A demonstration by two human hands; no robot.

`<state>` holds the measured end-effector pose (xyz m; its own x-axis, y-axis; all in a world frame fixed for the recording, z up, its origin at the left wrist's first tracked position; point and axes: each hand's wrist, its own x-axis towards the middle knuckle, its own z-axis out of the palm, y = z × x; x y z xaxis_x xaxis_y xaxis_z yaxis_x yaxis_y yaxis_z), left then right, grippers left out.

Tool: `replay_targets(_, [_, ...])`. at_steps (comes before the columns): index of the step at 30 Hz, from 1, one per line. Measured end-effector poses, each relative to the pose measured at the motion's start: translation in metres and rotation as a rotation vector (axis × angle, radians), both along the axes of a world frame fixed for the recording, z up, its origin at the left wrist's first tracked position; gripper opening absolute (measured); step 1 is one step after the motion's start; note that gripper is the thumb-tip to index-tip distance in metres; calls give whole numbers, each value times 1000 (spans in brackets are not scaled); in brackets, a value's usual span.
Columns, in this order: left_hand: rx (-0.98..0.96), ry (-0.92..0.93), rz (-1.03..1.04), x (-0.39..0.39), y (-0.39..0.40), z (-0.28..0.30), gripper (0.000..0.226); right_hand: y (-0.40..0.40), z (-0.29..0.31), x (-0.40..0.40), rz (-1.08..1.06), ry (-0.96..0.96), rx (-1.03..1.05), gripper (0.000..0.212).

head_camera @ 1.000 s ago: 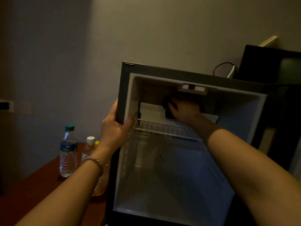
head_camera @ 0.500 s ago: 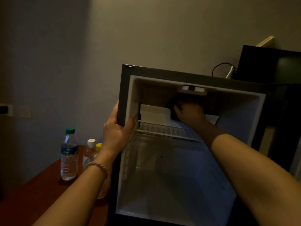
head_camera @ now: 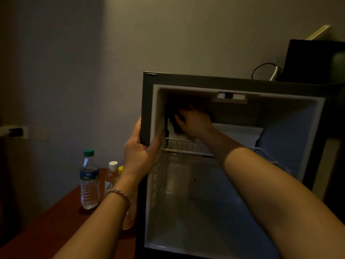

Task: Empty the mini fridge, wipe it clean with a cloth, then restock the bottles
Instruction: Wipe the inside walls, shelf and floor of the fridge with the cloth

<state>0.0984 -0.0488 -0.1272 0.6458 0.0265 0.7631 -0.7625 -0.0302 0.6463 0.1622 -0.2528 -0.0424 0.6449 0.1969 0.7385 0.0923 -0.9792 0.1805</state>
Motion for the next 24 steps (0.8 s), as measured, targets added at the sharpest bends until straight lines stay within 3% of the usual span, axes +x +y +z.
replay_targets(15, [-16,37,75,8,0,-4,54,-125,-2,-62,-211,-7,124,44])
replay_targets(24, [-47,35,32,13,-3,-5,52,-110,-1,-52,-175,-44,111,46])
